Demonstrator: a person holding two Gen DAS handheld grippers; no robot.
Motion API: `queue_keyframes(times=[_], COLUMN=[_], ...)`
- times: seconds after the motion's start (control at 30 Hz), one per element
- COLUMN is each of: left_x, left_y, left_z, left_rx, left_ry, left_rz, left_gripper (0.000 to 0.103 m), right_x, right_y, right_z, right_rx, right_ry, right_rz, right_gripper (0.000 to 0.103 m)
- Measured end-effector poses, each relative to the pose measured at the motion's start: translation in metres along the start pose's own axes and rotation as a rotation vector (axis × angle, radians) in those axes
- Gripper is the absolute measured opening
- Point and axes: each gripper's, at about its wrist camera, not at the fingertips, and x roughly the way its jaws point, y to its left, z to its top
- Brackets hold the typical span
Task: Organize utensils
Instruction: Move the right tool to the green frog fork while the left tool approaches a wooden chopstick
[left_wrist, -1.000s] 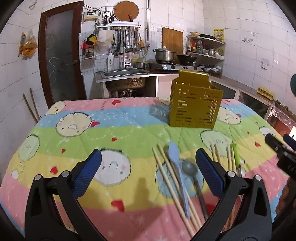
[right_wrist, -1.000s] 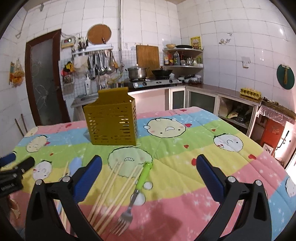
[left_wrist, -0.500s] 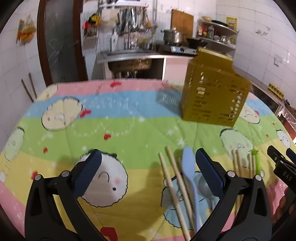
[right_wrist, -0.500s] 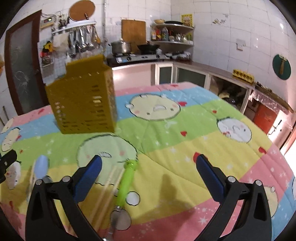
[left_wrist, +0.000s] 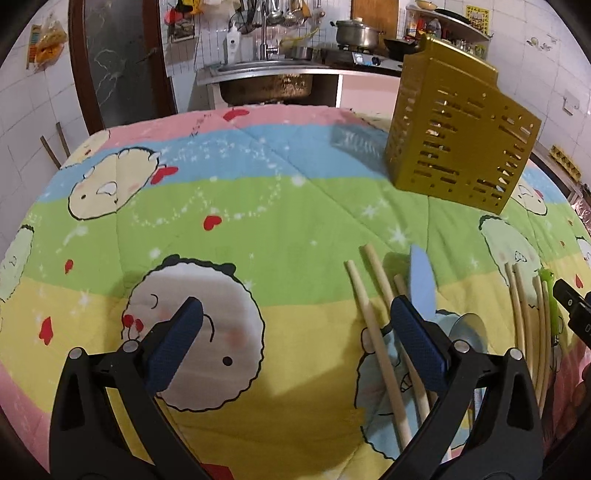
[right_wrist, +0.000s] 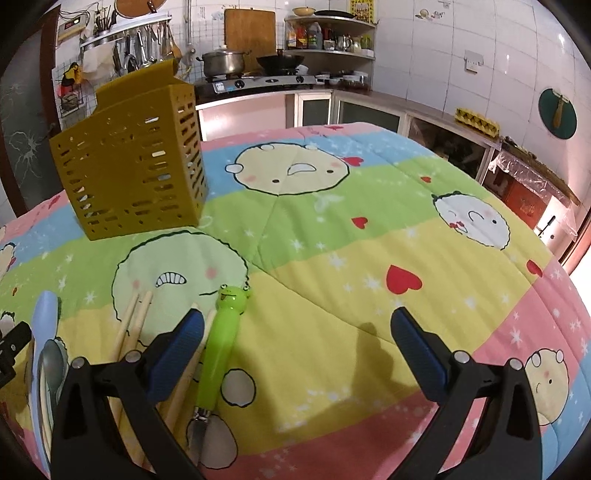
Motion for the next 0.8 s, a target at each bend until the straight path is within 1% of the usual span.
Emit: queue_keyframes(times=[0.23, 0.6, 0.8], left_x=[0.011, 0.019, 0.021], left_y=[-0.001, -0.004, -0.003], left_z=[-0.003, -0.002, -0.001], left_rx=[0.003, 0.022, 0.018], left_ry=[0.050, 0.082, 0.092], left_rz=[0.010, 0.028, 0.020], left_gripper=[0.098, 0.098, 0.099], right_x=[0.003, 0.011, 0.011], right_y=[0.002, 0.000, -0.004], right_z=[0.000, 0.000, 0.000], right_rx=[-0.005, 0.010, 0.025], right_ry=[0.010, 0.044, 0.053], right_rz=[-0.003, 0.011, 0.023], right_gripper=[0.099, 0.099, 0.098])
